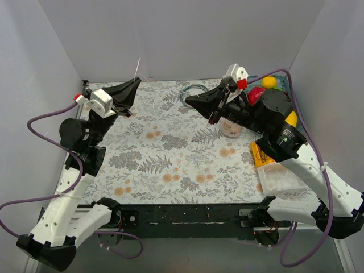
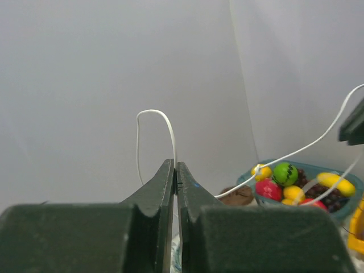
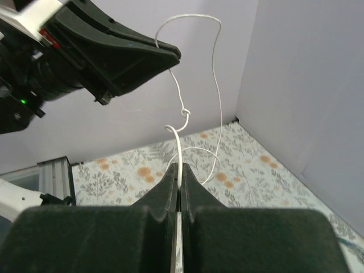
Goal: Untangle the cables
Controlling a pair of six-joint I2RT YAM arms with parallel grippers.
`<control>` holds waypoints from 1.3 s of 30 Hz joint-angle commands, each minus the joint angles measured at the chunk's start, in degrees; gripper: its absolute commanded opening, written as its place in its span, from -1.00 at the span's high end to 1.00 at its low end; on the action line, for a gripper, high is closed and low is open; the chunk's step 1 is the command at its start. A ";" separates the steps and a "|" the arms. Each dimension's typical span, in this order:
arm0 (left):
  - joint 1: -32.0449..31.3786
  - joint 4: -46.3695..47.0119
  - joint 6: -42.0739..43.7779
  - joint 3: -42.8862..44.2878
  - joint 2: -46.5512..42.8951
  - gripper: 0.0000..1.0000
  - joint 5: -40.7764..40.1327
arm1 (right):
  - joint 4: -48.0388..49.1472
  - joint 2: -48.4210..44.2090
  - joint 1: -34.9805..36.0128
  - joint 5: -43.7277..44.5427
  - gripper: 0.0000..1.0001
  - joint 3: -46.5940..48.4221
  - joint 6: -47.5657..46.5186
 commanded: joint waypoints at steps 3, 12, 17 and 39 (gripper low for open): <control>0.18 -7.97 -9.97 -2.80 -1.48 1.00 16.37 | -8.23 3.80 0.12 0.00 0.97 -0.36 -2.35; 0.18 -18.06 -6.14 -2.37 -1.22 1.00 40.03 | -5.07 3.45 0.47 -0.20 0.67 -6.51 -6.65; 0.18 -23.18 -1.39 -2.19 -0.96 1.00 41.18 | -1.93 1.26 0.65 -0.20 0.41 -12.22 -7.71; 0.10 -21.87 -2.26 -0.70 -0.25 1.00 42.23 | 5.20 4.59 0.65 -4.15 -0.22 -15.92 -1.40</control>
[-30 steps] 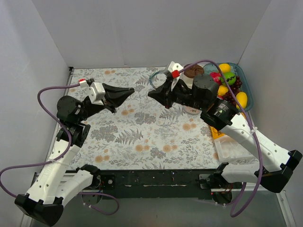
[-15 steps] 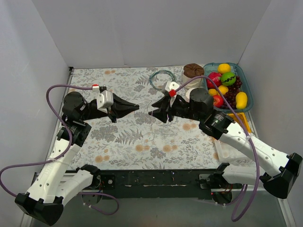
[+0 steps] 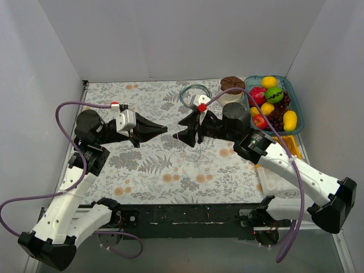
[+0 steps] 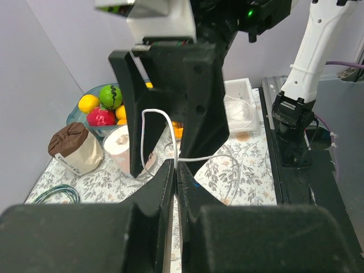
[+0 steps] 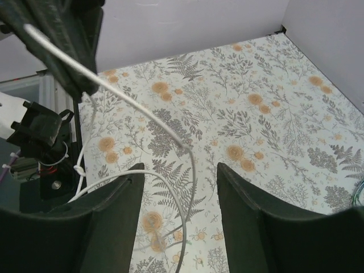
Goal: Untangle the cables
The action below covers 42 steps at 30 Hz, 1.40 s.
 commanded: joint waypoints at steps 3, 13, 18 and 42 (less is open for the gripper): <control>0.18 2.05 -1.61 2.45 -0.56 1.00 1.15 | 5.64 3.07 0.28 0.47 -0.02 2.37 5.22; 0.10 1.35 -4.34 -1.06 -2.14 1.00 -2.19 | -4.90 -1.67 -4.45 10.05 0.97 2.82 7.41; 0.10 0.56 -2.41 -9.04 -4.51 -0.79 -7.98 | -12.11 -6.42 -12.28 15.23 0.97 1.41 12.34; 0.27 6.62 -24.64 -43.06 -25.95 -0.96 -43.86 | -56.41 -42.91 -27.50 79.66 0.97 -16.60 58.20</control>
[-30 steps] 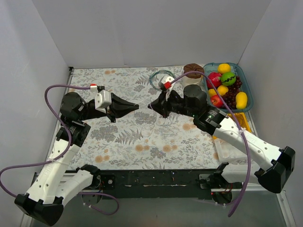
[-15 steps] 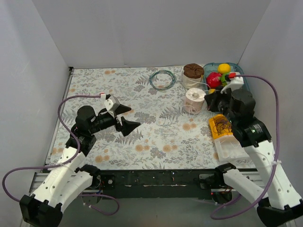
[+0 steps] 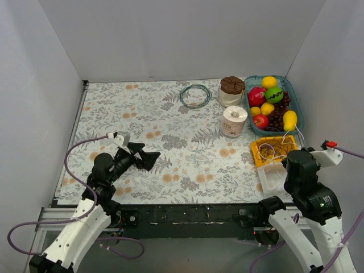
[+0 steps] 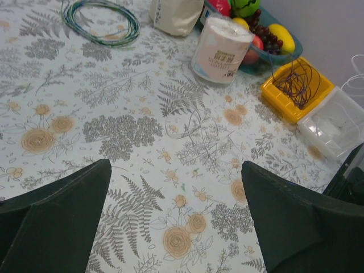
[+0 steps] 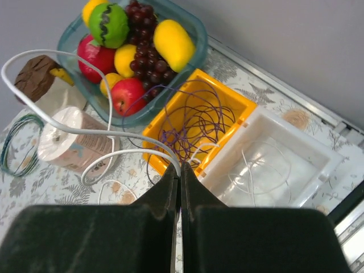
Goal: Untangle the cables
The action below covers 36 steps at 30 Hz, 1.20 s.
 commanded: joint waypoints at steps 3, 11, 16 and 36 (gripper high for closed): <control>0.27 3.52 -1.51 -4.65 -9.60 -0.96 -2.09 | -16.88 3.87 2.16 12.90 0.97 -4.61 33.95; 0.27 4.31 -1.43 -5.28 -11.82 -0.96 -1.38 | -20.69 5.34 6.30 12.73 0.97 -11.29 43.40; 0.27 3.70 -1.25 -5.10 -12.07 -0.96 -1.02 | -20.44 11.69 3.23 13.08 0.97 -11.90 41.37; 0.27 4.05 0.24 -5.45 -12.52 -0.96 -1.55 | 13.84 21.44 -42.22 -21.01 0.97 -14.89 7.62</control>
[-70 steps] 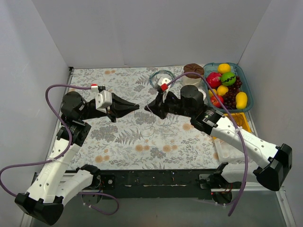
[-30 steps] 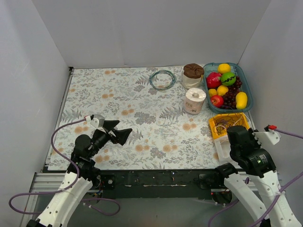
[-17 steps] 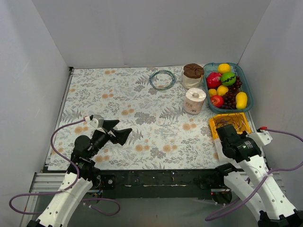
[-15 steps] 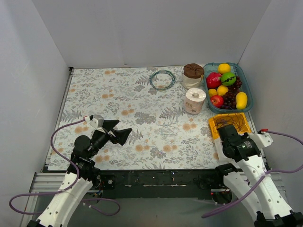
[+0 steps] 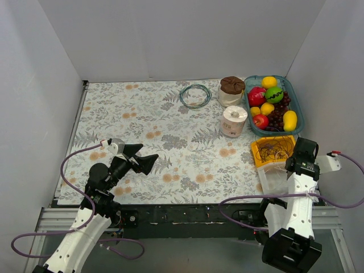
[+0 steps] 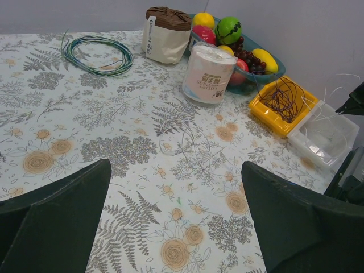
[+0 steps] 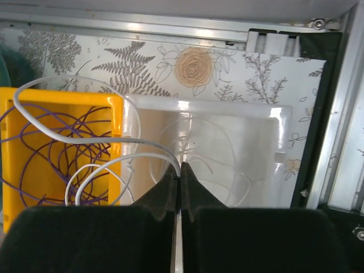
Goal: Untangle the cables
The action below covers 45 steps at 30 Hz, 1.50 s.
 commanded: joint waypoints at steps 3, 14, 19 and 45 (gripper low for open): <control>0.27 0.55 1.05 -0.30 0.10 -0.96 -0.26 | 4.15 -0.82 -0.23 -9.14 0.97 -0.52 -1.82; 0.27 0.73 1.14 -0.47 0.62 -0.96 0.09 | -0.50 -4.17 -0.32 -6.25 0.70 -3.08 6.62; 0.27 0.90 1.14 -0.56 0.45 -0.96 0.26 | 0.73 -3.39 -0.32 -6.07 0.01 0.26 2.32; 0.27 1.78 0.96 -1.17 -0.96 -0.96 1.41 | 1.04 -3.02 -0.32 6.61 -0.96 13.73 -17.16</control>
